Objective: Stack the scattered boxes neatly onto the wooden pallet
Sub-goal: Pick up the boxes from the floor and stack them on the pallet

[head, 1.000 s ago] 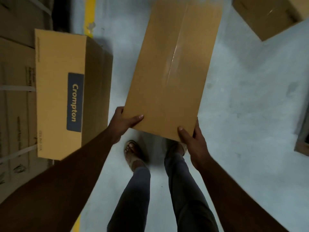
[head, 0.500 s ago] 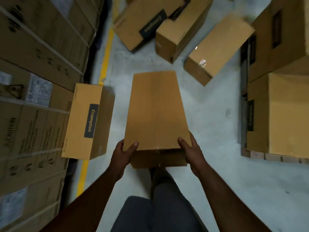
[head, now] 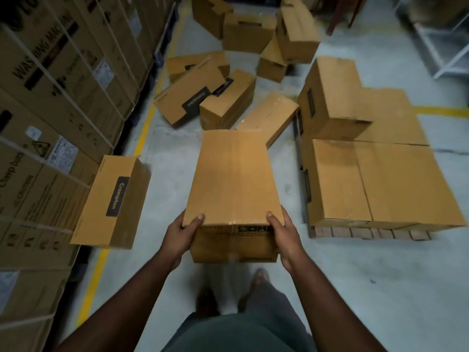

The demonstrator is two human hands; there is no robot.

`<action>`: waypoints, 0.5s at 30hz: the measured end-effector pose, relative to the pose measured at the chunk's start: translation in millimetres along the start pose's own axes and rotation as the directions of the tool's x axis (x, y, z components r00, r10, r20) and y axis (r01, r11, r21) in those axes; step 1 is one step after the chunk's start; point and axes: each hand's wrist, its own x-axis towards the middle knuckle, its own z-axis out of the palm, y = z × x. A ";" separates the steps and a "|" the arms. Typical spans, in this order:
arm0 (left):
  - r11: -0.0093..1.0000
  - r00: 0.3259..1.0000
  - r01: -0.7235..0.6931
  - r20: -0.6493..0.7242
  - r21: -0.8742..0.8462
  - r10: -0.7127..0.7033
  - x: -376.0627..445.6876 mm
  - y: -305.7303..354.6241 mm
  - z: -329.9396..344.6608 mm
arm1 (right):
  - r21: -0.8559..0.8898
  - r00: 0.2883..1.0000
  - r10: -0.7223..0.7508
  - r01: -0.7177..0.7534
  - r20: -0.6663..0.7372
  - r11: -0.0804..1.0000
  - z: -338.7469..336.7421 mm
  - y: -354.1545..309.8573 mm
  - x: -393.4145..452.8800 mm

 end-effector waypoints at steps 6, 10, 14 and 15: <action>0.997 0.997 -0.080 0.019 0.018 0.079 -46.6 -7.2 121.8 | 0.018 0.999 -0.018 0.019 -0.051 1.000 -136.0 17.5 -23.1; 0.997 0.995 -0.079 0.057 0.003 0.078 -73.6 -19.0 238.7 | 0.007 0.993 -0.085 0.085 -0.076 0.996 -262.9 12.9 -20.8; 0.993 0.991 -0.108 0.073 -0.046 0.111 -91.1 -13.5 356.9 | -0.002 0.986 -0.137 0.138 -0.098 0.990 -379.7 1.2 -2.1; 0.992 0.990 -0.117 0.076 -0.050 0.121 -94.4 -10.3 383.9 | -0.003 0.984 -0.144 0.145 -0.108 0.989 -405.0 -2.9 2.0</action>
